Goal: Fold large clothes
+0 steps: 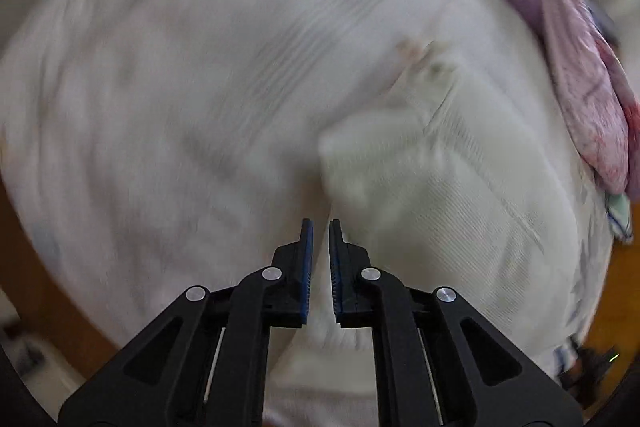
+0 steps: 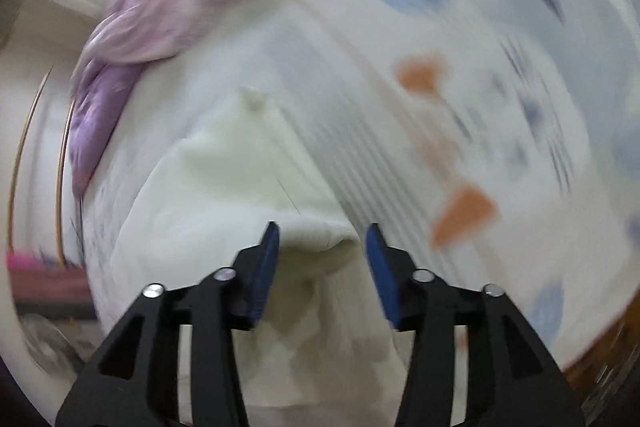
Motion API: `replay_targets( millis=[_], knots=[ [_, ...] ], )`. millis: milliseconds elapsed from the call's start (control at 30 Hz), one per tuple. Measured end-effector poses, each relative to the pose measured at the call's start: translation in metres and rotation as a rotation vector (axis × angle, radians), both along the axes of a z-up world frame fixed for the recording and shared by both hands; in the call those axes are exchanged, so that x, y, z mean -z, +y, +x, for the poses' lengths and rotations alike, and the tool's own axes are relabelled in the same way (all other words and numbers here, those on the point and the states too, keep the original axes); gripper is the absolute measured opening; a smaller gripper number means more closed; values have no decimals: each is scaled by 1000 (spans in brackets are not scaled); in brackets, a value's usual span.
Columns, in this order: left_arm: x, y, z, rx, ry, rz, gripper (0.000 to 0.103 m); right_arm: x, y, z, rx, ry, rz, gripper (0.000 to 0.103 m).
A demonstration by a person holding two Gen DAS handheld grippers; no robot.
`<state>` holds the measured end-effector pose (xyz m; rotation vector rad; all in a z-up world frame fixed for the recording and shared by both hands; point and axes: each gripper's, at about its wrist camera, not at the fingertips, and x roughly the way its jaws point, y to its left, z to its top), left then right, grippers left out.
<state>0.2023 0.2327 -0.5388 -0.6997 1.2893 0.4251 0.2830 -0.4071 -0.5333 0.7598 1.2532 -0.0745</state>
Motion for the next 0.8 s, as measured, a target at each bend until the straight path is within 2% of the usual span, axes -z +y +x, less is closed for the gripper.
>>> replay_targets(
  millis=[33, 100, 133, 200, 233, 267, 300, 400, 467, 500, 533, 567, 600, 800],
  knots=[
    [4, -1, -10, -35, -3, -15, 9, 5, -3, -8, 32, 14, 39, 53],
    [8, -5, -17, -68, -13, -33, 12, 10, -2, -15, 56, 18, 87, 66],
    [9, -8, -15, -75, -17, -49, 20, 11, 0, -16, 73, 16, 108, 68],
    [11, -11, -11, -93, -51, -78, 49, 16, 5, -16, 118, -4, 183, 69],
    [9, -15, -3, -103, -84, -81, 72, 16, 5, -13, 136, -12, 207, 70],
    [10, -16, 1, -104, -104, -76, 76, 21, 9, -10, 159, -21, 244, 71],
    [12, -20, 7, -90, -110, -71, 76, 27, 14, -5, 173, -21, 267, 71],
    [32, -25, 34, -49, -66, -103, 76, 35, 26, 0, 194, -36, 288, 71],
    [42, -28, 49, -19, -38, -67, 73, 37, 35, 8, 187, -36, 251, 70],
    [45, -27, 51, -18, -35, -62, 65, 41, 40, 15, 166, -46, 258, 58],
    [49, -26, 55, -11, -13, -62, 34, 43, 43, 18, 141, -40, 239, 45],
    [50, -25, 57, -1, 28, -37, 10, 43, 49, 24, 108, -31, 197, 19],
    [46, -22, 54, 7, 20, -42, 9, 40, 52, 28, 85, -38, 175, 5],
    [-4, -12, 22, 95, -78, -82, 3, -22, 62, 16, -51, -148, 20, 4]
  ],
)
